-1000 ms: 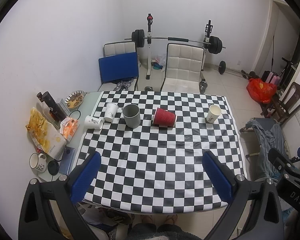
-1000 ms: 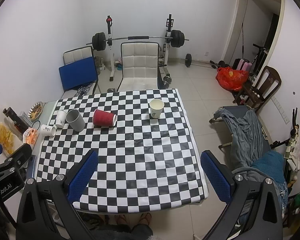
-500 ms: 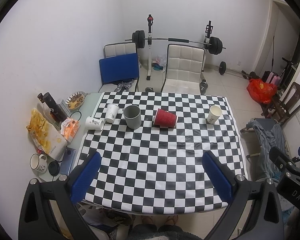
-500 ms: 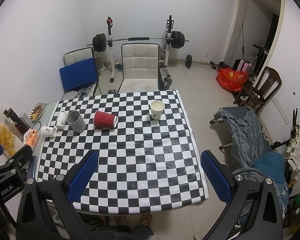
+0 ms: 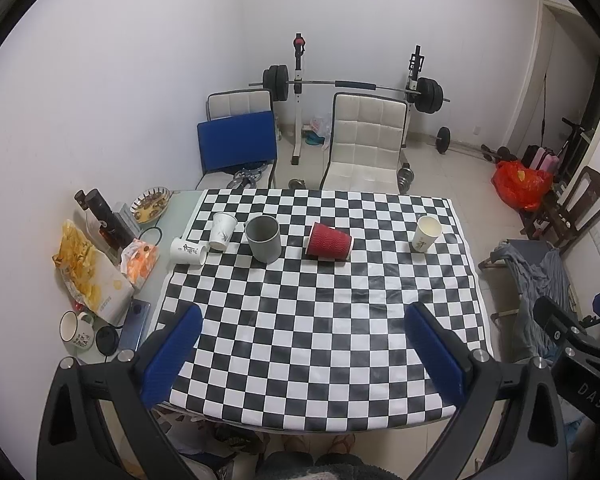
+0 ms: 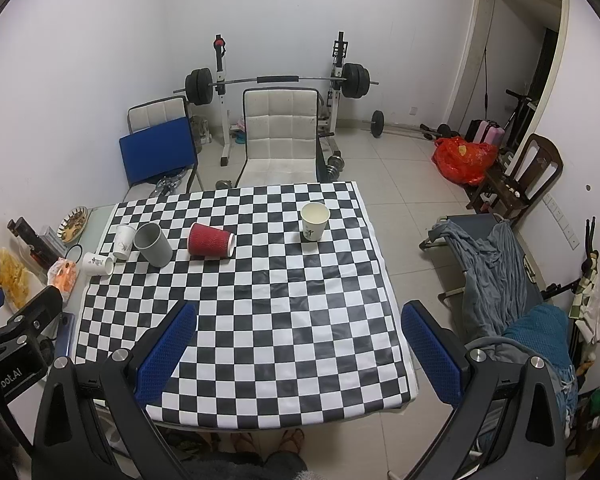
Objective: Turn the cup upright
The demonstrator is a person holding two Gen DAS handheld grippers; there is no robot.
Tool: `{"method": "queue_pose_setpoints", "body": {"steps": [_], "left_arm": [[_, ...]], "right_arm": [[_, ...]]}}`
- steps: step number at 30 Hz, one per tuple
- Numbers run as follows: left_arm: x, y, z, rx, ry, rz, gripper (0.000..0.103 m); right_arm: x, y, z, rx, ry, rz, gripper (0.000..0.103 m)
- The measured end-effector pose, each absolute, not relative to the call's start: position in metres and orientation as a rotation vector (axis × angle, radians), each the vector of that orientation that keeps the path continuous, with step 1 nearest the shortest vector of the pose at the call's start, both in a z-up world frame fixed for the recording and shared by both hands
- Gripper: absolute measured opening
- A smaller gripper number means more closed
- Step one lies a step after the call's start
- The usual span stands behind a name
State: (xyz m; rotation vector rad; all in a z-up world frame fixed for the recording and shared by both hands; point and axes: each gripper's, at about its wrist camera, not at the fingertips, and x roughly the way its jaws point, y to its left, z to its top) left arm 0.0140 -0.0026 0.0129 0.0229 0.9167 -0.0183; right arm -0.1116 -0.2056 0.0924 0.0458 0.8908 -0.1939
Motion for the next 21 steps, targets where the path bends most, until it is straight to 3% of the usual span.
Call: {"method": "queue_pose_setpoints", "body": {"steps": [21], "left_arm": [[0.0161,-0.0031,0.0157,0.021,0.908,-0.016,0.103]], "right_arm": [[-0.1144,-0.2035,0.0972,0.044,0.886,-0.194,0.103]]}}
